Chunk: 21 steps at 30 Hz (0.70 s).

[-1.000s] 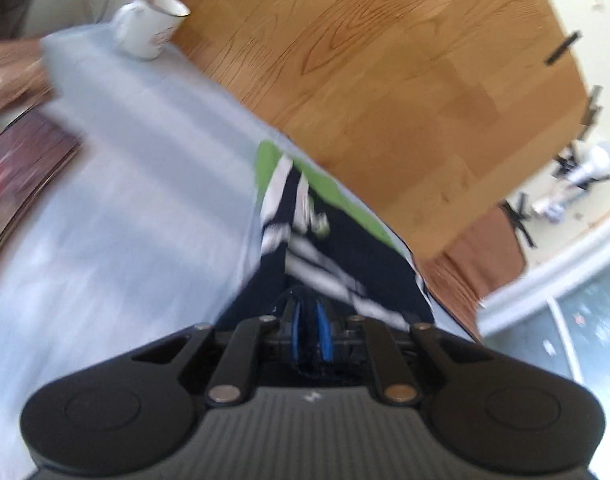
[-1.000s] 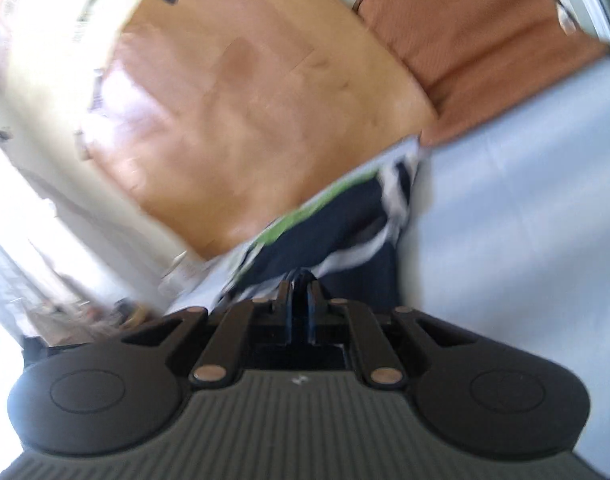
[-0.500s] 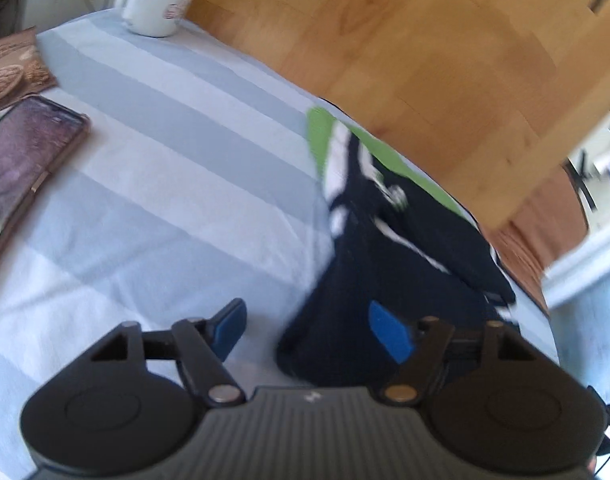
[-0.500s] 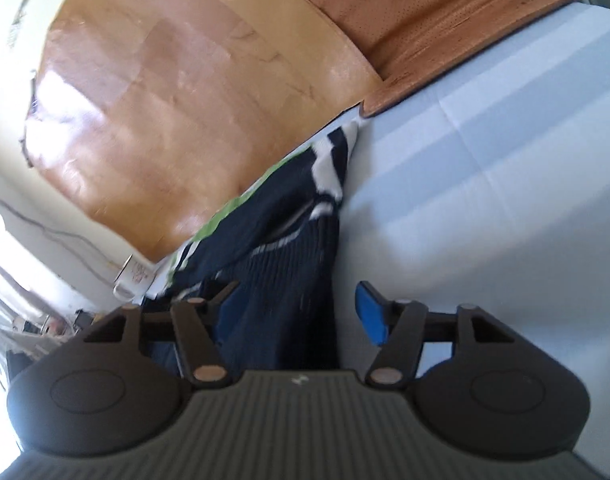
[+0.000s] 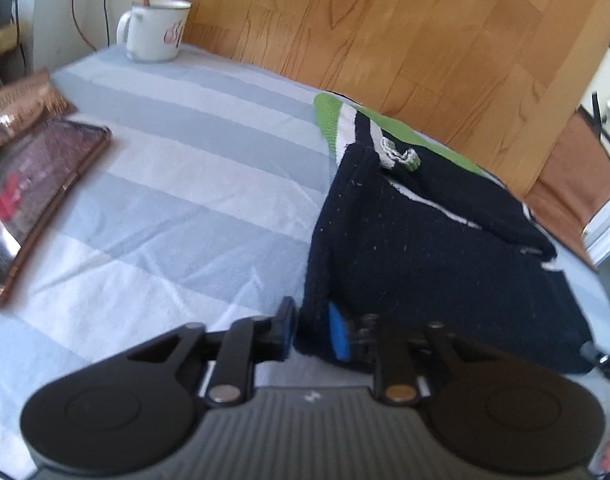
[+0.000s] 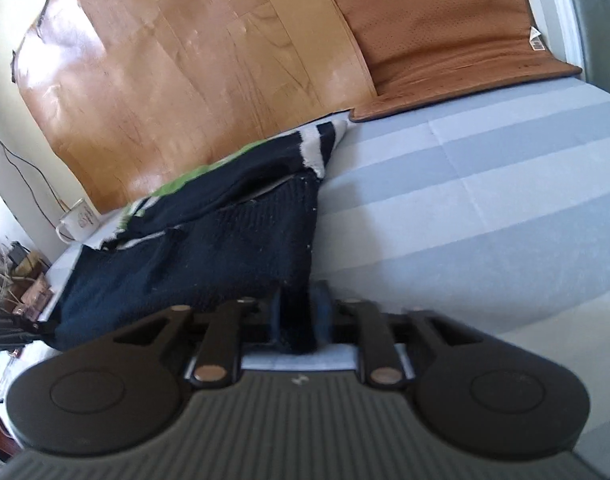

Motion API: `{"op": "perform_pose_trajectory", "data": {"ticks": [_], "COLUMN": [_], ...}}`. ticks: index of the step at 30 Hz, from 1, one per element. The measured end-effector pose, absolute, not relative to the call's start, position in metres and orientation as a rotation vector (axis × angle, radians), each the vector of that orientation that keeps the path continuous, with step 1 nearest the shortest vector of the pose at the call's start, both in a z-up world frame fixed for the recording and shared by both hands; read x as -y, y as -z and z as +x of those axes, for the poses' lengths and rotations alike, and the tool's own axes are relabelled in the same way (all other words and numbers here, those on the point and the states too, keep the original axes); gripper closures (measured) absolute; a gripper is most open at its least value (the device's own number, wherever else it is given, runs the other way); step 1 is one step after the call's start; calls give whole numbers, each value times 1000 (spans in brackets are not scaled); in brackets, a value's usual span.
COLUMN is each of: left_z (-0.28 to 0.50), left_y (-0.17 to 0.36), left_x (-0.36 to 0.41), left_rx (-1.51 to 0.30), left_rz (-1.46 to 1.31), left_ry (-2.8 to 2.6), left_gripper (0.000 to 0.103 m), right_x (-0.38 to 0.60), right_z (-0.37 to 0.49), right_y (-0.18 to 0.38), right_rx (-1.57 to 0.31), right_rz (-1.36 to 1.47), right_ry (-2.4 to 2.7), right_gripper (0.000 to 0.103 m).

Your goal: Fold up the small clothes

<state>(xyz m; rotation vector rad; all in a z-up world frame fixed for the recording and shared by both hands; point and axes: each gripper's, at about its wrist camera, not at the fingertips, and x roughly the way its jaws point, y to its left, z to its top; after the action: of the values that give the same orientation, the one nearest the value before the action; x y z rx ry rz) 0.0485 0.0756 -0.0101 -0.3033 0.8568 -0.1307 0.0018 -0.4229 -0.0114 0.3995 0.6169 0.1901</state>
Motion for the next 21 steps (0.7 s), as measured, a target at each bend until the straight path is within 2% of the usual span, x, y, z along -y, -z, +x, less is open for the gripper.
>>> {"op": "perform_pose_trajectory", "data": {"ticks": [1, 3, 11, 14, 18, 21], "left_z": [45, 38, 24, 41, 88, 145], "left_y": [8, 5, -30, -60, -88, -92], "left_x": [-76, -83, -106, -88, -54, -30], "left_rx": [-857, -851, -743, -676, -608, -615], "left_rz": [-299, -307, -328, -206, 38, 183], "left_ry": [127, 125, 133, 155, 168, 180], "left_gripper": [58, 50, 49, 49, 42, 26], "right_x": [427, 439, 446, 437, 426, 414], "right_z": [-2, -12, -22, 2, 49, 102], "right_y": [11, 10, -4, -21, -48, -61], "right_rx": [-610, -596, -569, -567, -553, -572], "right_rz": [423, 497, 488, 450, 345, 262], "right_ry": [-181, -181, -158, -195, -257, -309], "right_gripper": [56, 52, 50, 50, 50, 48]}}
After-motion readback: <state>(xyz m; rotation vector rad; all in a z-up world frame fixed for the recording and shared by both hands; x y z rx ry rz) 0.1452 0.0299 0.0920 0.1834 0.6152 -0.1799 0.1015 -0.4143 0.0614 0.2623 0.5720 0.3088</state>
